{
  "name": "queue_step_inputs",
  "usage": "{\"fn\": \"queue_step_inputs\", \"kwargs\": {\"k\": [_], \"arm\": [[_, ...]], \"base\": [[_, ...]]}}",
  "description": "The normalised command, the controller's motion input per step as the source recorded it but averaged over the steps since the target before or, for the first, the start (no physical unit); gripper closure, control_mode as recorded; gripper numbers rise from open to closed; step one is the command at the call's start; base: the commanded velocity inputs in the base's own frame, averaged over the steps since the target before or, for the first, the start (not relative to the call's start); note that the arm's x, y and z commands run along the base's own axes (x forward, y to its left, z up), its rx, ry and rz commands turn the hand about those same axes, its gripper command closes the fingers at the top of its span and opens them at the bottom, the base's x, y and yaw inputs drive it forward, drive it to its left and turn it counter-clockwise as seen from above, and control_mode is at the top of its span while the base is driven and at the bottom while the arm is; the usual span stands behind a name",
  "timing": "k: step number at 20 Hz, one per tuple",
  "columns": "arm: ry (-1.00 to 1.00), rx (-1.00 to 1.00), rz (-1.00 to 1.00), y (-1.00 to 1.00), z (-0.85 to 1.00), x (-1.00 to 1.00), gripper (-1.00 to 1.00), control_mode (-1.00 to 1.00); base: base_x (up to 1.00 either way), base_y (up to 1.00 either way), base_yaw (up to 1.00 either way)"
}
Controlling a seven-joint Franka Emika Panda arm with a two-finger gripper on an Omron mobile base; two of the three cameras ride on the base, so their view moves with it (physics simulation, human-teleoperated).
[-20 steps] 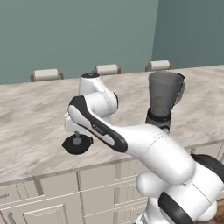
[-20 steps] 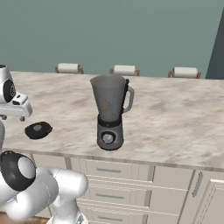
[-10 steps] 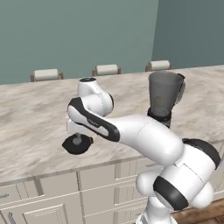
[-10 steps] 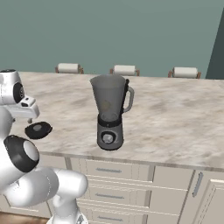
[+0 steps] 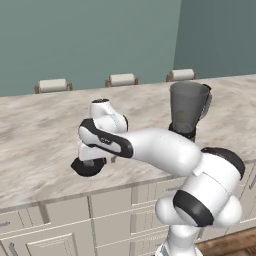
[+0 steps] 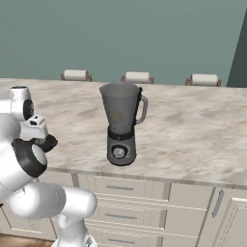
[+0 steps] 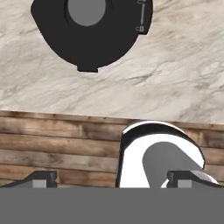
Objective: Grab the garlic and lemon from the fridge, place them in the blender, close the lid, and turn on the blender to create a marinade.
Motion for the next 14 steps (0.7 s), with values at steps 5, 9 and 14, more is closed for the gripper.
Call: {"fn": "queue_step_inputs", "kwargs": {"k": [5, 9, 14], "arm": [[0.0, -0.01, -0.03, 0.06, -0.37, 0.41, -1.0, -1.0], [0.0, -0.02, -0.09, 0.15, -0.1, 0.47, -1.0, -1.0], [0.0, -0.02, -0.07, 0.26, -0.02, 0.24, -1.0, -1.0]], "base": [[0.0, 0.0, 0.0], [0.0, 0.0, 0.0], [0.0, 0.0, 0.0]]}}
